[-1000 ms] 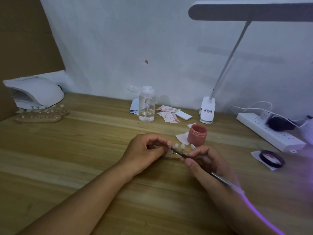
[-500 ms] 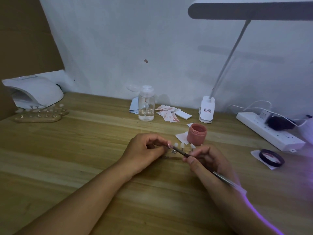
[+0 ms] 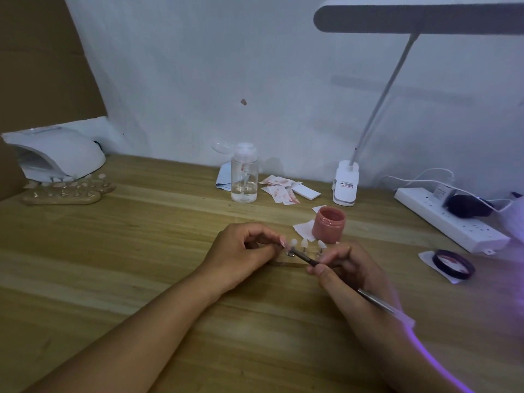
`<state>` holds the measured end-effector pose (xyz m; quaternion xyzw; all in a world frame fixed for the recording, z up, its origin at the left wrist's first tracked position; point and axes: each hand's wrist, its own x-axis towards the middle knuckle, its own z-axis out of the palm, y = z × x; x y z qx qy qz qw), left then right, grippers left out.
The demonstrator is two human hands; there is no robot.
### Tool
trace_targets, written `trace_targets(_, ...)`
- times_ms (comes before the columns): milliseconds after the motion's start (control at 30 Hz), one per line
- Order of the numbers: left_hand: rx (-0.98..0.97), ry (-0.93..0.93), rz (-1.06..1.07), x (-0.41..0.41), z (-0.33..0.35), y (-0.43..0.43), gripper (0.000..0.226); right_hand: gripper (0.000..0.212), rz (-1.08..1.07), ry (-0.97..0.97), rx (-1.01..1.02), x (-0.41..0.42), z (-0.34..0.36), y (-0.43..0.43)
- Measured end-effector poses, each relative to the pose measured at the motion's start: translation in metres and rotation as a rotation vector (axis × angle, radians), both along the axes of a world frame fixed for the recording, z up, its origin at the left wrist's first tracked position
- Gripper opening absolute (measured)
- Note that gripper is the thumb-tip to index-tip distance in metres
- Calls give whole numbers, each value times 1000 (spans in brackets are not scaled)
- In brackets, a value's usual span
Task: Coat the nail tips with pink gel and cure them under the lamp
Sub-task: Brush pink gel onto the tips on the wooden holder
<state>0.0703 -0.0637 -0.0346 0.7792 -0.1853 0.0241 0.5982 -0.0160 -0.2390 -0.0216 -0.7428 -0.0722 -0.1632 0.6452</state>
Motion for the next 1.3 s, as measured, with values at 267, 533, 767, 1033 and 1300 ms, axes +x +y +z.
trace_targets(267,15,15,24,-1,1,1,18,7,-328,-51,-36,15,30,-20)
trace_targets(533,-6,34,5,-2,2,1,13,22,-341,331,-167,94,36,-50)
trace_targets(767,-32,37,-9,0,-1,2,17,13,-445,179,-7,71,31,-40)
trace_targets(1033,-65,61,-60,-1,1,1,14,24,-95,116,306,6,3,-1)
trace_targets(1300,-82,91,-63,-3,4,1,18,28,-50,91,242,5,6,4)
